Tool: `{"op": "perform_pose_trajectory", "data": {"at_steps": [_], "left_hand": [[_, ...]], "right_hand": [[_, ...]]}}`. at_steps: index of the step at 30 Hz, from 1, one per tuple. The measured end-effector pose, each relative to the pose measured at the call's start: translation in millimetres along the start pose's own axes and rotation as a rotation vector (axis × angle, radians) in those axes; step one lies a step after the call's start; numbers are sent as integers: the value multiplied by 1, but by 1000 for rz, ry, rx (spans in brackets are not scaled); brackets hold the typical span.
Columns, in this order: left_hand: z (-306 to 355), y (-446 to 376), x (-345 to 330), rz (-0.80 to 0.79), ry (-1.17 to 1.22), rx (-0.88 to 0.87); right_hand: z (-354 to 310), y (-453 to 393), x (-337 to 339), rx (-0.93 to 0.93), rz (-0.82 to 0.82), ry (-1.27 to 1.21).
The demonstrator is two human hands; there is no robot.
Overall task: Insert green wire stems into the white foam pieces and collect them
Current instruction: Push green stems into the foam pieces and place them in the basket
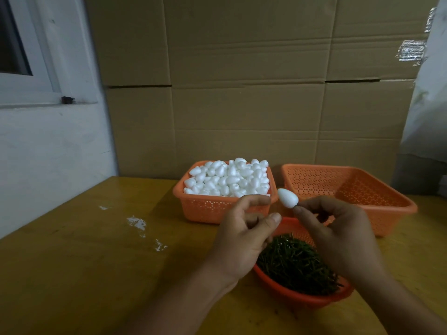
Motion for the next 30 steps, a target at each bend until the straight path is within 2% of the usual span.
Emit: {"op": "perform_pose_trajectory", "data": {"at_steps": [6, 16, 26, 30], "left_hand": [[-3, 1, 1, -3, -157, -22], [-6, 2, -2, -25, -209, -36], [-3, 2, -1, -32, -231, -39], [-4, 2, 0, -24, -228, -33]], "right_hand": [[49, -40, 14, -186, 60, 194], [117, -94, -1, -424, -272, 680], [124, -105, -12, -460, -408, 775], [127, -105, -10, -486, -388, 797]]}}
Point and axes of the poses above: each hand's wrist, its own y-axis away from the middle knuckle, its own x-axis out of the back of the hand, z = x × y, the point moved 10 cm from there along -y, towards the middle knuckle, and after that the axes turned 13 degrees about y, right-handed, at the moved point
